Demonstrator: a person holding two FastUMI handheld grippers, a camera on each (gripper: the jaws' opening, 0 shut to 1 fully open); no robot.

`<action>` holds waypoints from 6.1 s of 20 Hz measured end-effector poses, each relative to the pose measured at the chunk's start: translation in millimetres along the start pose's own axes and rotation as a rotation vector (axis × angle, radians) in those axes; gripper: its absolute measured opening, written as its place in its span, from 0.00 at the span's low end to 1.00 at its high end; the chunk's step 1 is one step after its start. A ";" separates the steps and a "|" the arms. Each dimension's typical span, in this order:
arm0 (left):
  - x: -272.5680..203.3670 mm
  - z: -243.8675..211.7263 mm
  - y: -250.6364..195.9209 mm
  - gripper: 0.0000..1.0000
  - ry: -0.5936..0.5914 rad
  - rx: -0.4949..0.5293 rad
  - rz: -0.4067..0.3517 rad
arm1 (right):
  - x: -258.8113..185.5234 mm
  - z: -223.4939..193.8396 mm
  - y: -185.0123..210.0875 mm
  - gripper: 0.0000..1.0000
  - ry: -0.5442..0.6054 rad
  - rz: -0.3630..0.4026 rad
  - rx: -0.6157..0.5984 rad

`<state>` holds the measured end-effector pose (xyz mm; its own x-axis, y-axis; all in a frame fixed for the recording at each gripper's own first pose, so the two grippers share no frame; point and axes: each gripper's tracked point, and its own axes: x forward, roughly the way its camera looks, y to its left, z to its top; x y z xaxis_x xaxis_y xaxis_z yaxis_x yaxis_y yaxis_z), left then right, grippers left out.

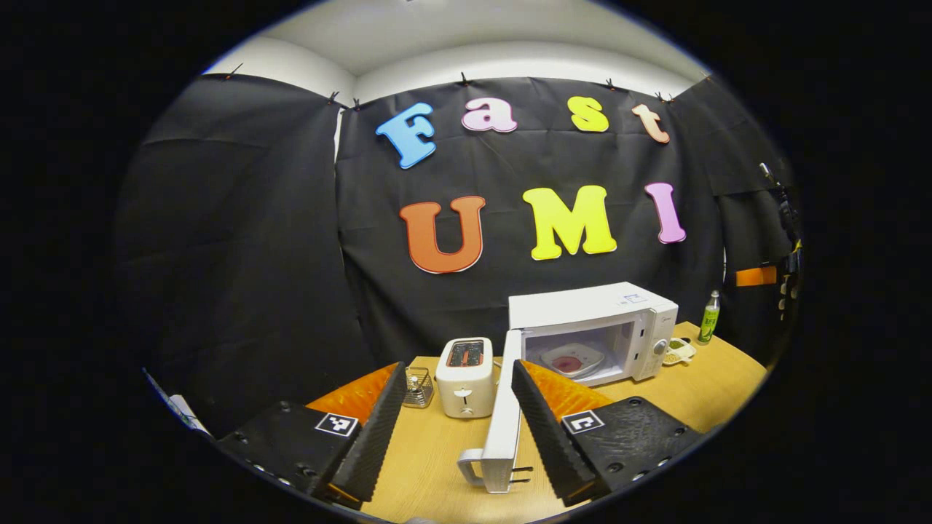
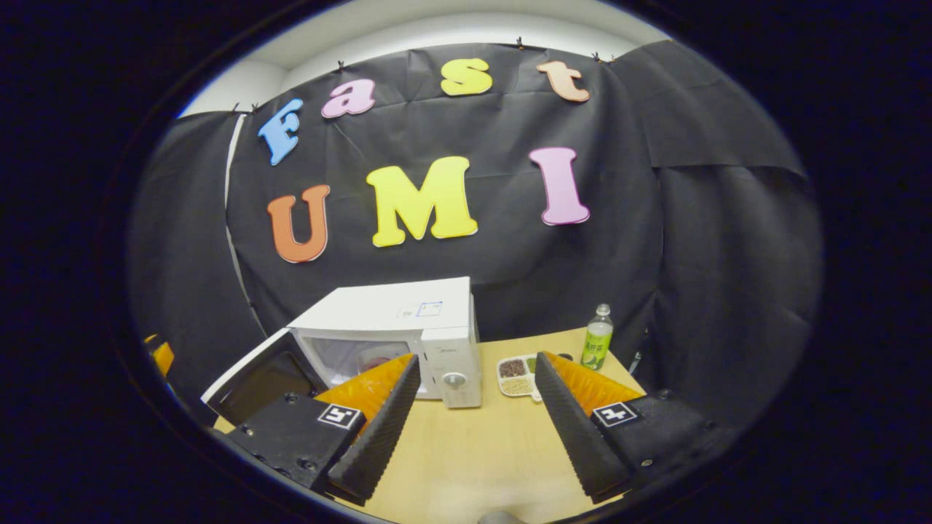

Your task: Open the microwave oven with the left hand, put the food in, and close the microwave oven.

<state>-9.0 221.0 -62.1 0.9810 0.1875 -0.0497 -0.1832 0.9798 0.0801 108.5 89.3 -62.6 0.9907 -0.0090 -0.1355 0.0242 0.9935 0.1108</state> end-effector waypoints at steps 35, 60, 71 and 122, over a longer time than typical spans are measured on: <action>29.4 -152.5 -104.4 0.00 0.185 0.059 -0.301 | -55.2 16.1 5.1 0.92 0.049 0.002 0.053; 93.5 -118.0 -293.1 0.00 0.100 0.114 -0.597 | -45.0 28.4 -62.3 0.92 0.083 -0.100 0.109; 151.5 -106.6 -347.1 0.00 0.082 0.134 -0.581 | -46.4 21.1 -114.1 1.00 0.104 -0.174 0.121; 9.0 107.5 -172.5 0.97 -0.074 -0.013 -0.216 | -60.7 76.5 -1.3 0.92 -0.159 0.045 -0.047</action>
<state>38.3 46.1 30.6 0.9995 -0.0320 0.0086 0.0314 0.9975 0.0627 58.6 79.9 20.8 0.9994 0.0219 0.0266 -0.0237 0.9975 0.0670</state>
